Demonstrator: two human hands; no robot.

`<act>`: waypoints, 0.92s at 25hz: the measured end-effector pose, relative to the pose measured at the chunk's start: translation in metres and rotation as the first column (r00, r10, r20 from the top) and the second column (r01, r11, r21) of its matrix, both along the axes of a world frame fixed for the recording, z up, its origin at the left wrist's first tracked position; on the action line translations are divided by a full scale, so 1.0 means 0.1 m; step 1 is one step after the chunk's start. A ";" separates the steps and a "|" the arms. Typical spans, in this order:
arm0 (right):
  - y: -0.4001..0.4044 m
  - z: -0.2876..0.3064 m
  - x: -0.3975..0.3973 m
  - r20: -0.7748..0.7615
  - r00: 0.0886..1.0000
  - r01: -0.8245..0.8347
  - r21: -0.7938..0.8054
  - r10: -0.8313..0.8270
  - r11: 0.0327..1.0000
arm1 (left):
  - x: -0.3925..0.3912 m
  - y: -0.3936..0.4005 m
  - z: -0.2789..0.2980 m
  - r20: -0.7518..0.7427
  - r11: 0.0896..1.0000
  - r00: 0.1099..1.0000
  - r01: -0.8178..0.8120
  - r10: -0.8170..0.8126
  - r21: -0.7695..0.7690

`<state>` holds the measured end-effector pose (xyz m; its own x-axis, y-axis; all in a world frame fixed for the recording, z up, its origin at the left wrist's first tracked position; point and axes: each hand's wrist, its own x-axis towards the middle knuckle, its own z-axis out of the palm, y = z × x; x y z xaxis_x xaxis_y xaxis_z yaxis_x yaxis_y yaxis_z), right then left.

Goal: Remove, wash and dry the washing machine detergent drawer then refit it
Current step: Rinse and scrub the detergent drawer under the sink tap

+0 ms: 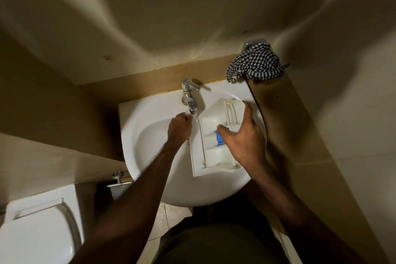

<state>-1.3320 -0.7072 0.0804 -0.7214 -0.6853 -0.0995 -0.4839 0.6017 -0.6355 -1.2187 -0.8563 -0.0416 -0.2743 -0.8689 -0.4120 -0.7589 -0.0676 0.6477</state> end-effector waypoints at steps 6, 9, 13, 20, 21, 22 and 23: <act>0.00 -0.05 0.07 -0.041 0.999 0.006 -0.026 -0.007 1.000 | -0.03 0.06 -0.02 -0.064 0.995 0.994 -0.090 0.093 0.053; 0.00 -0.06 -0.03 -0.001 1.000 0.012 -0.017 -0.012 1.000 | 0.06 0.03 -0.06 -0.169 0.979 0.985 0.003 0.032 0.205; 0.00 -0.06 0.07 -0.048 0.999 0.009 -0.042 -0.011 0.999 | 0.05 0.10 -0.05 -0.071 0.996 0.997 0.000 0.006 0.090; -0.01 -0.09 -0.03 -0.039 0.999 0.023 -0.012 -0.023 1.000 | 0.03 0.14 -0.14 -0.206 0.990 0.974 -0.066 0.091 0.123; -0.02 -0.08 -0.05 -0.031 0.999 0.024 -0.004 -0.024 1.000 | 0.05 0.15 -0.14 -0.240 0.982 0.967 -0.047 0.090 0.180; -0.02 -0.07 -0.05 -0.028 0.999 0.023 -0.003 -0.023 1.000 | 0.06 0.17 -0.13 -0.261 0.977 0.961 -0.041 0.096 0.210; -0.02 -0.07 -0.04 -0.033 0.999 0.022 -0.009 -0.022 1.000 | 0.06 0.19 -0.14 -0.262 0.978 0.960 -0.049 0.102 0.200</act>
